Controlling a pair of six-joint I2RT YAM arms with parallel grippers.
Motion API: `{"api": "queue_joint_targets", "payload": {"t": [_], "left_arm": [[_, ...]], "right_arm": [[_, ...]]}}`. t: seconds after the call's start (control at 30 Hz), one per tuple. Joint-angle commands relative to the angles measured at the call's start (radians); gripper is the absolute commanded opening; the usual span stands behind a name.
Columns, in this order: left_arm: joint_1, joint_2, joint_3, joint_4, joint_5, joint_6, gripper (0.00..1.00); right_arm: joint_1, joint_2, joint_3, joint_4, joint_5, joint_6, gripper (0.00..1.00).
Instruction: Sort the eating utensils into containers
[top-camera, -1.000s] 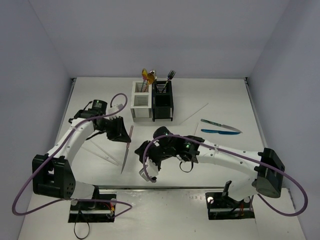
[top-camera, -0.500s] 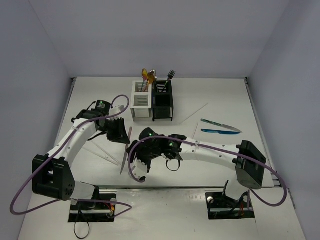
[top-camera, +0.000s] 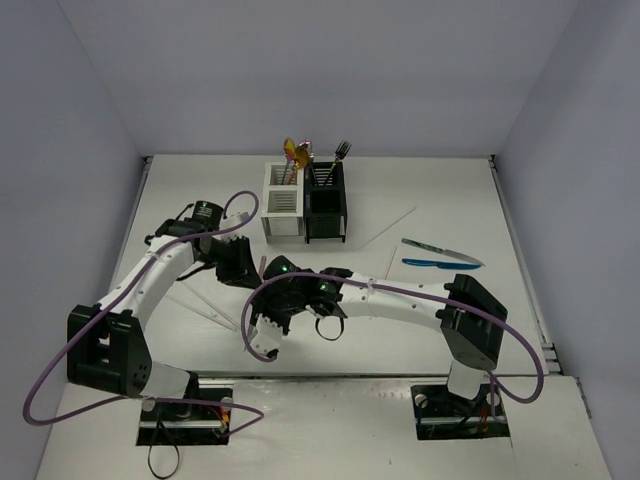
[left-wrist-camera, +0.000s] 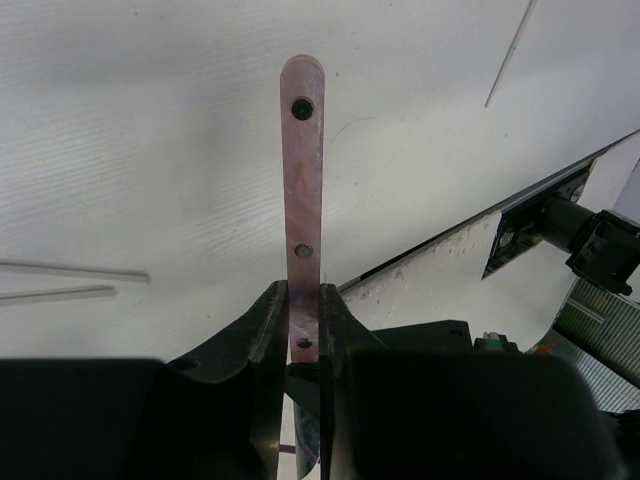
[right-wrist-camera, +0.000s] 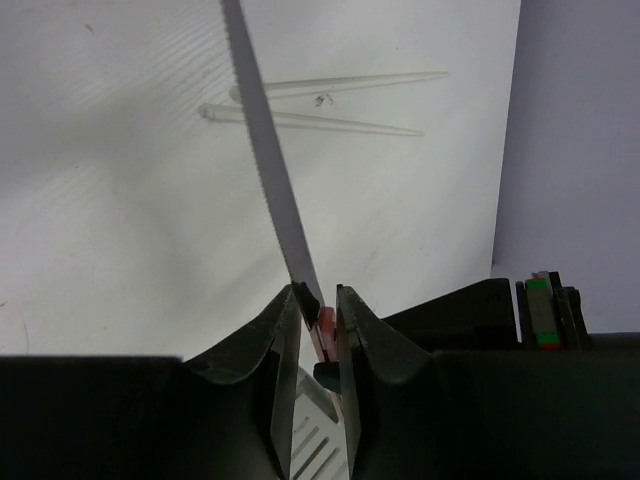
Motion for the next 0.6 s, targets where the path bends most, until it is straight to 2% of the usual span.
{"api": "queue_joint_targets", "payload": {"t": [0.0,0.07,0.1,0.13,0.17,0.2,0.23,0.3,0.33,0.47,0.57], "left_arm": [[-0.004,-0.018,0.035,0.011,0.044,-0.024,0.0],[-0.002,-0.022,0.028,0.019,0.05,-0.025,0.0],[0.0,-0.024,0.027,0.024,0.054,-0.025,0.02],[0.004,-0.026,0.025,0.03,0.058,-0.027,0.1],[0.009,-0.029,0.019,0.033,0.064,-0.027,0.21],[0.022,-0.035,0.017,0.042,0.065,-0.029,0.47],[0.032,-0.041,0.015,0.048,0.065,-0.03,0.67],[0.052,-0.049,0.011,0.054,0.059,-0.03,0.85],[0.064,-0.052,0.01,0.055,0.056,-0.028,0.9],[0.154,-0.065,0.04,0.056,0.022,-0.015,0.9],[0.276,-0.077,0.077,0.072,-0.008,-0.003,0.9]], "right_arm": [[0.009,-0.008,0.049,0.086,0.017,-0.01,0.07],[0.011,-0.01,0.045,0.097,0.02,-0.004,0.0],[0.011,-0.014,0.041,0.101,0.02,-0.002,0.0],[0.013,-0.019,0.038,0.105,0.019,0.004,0.0],[0.014,-0.024,0.035,0.112,0.02,0.015,0.0],[0.016,-0.031,0.03,0.115,0.02,0.02,0.0],[0.017,-0.04,0.025,0.117,0.017,0.026,0.0],[0.019,-0.061,0.014,0.122,0.01,0.039,0.0],[0.019,-0.07,0.01,0.123,0.007,0.043,0.0],[0.022,-0.126,-0.022,0.124,-0.01,0.073,0.0],[0.017,-0.191,-0.041,0.125,-0.022,0.139,0.0]]}}
